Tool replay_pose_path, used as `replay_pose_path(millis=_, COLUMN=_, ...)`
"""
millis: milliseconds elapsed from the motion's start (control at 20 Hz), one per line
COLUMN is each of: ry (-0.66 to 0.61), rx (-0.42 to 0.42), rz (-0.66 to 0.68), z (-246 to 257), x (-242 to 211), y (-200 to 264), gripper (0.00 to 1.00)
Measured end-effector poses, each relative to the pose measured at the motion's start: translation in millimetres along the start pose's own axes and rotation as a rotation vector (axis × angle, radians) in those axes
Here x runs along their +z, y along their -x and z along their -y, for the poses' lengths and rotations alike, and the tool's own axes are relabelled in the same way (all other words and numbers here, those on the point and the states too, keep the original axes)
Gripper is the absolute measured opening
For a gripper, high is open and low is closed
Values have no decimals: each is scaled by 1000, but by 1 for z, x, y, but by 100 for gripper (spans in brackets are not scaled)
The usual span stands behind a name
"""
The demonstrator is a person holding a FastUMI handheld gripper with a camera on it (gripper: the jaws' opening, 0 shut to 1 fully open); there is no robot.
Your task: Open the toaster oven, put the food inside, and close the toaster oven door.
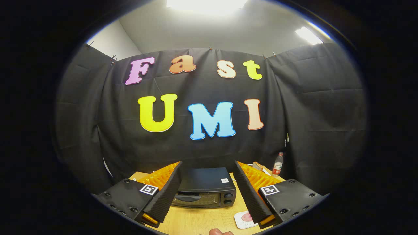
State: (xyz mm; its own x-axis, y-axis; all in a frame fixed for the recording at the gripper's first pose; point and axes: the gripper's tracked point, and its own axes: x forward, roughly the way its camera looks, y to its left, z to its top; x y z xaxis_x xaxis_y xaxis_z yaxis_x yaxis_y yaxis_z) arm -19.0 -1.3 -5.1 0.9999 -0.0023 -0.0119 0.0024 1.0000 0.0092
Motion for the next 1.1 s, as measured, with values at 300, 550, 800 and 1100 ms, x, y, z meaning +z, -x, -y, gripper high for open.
replay_pose_path(millis=300, ry=-12, rx=-25, rz=-13, z=3, x=2, y=18, gripper=98)
replay_pose_path(millis=550, ry=11, rx=-46, rz=-14, z=11, x=-3, y=9, gripper=98)
replay_pose_path(millis=800, ry=4, rx=-26, rz=-65, z=4, x=-21, y=-22, gripper=98)
replay_pose_path(millis=1100, ry=3, rx=62, rz=-161, z=-30, x=-63, y=-67, gripper=98)
